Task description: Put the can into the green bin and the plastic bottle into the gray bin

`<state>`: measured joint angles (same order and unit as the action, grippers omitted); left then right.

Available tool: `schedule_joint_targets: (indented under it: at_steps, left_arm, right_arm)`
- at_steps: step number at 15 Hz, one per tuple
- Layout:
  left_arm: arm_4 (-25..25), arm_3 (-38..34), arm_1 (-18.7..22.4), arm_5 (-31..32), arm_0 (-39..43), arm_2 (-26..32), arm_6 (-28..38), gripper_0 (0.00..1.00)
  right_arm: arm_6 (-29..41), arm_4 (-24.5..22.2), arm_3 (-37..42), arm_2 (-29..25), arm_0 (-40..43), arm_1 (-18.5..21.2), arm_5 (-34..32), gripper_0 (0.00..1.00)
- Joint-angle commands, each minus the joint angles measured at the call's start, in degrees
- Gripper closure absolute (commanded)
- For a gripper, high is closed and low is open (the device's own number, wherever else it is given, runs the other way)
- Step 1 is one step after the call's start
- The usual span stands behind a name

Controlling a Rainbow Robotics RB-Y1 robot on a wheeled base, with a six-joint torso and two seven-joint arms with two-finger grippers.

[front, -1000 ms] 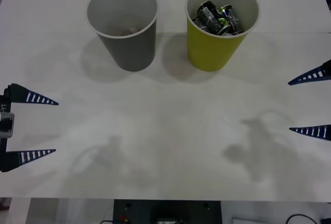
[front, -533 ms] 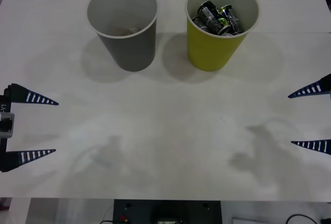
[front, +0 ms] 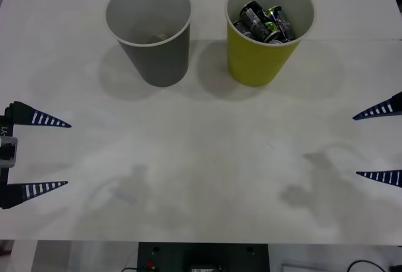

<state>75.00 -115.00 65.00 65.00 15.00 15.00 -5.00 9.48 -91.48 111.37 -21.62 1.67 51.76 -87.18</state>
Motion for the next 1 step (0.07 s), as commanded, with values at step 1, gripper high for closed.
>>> schedule_joint_targets:
  at_steps: [1]
  left_arm:
    - [0.00, 0.00, 0.00, 0.00, 0.00, 0.00, 0.00, 0.00]
  right_arm:
    - [0.01, -0.01, -0.01, 0.00, 0.00, 0.01, 0.00, 0.00]
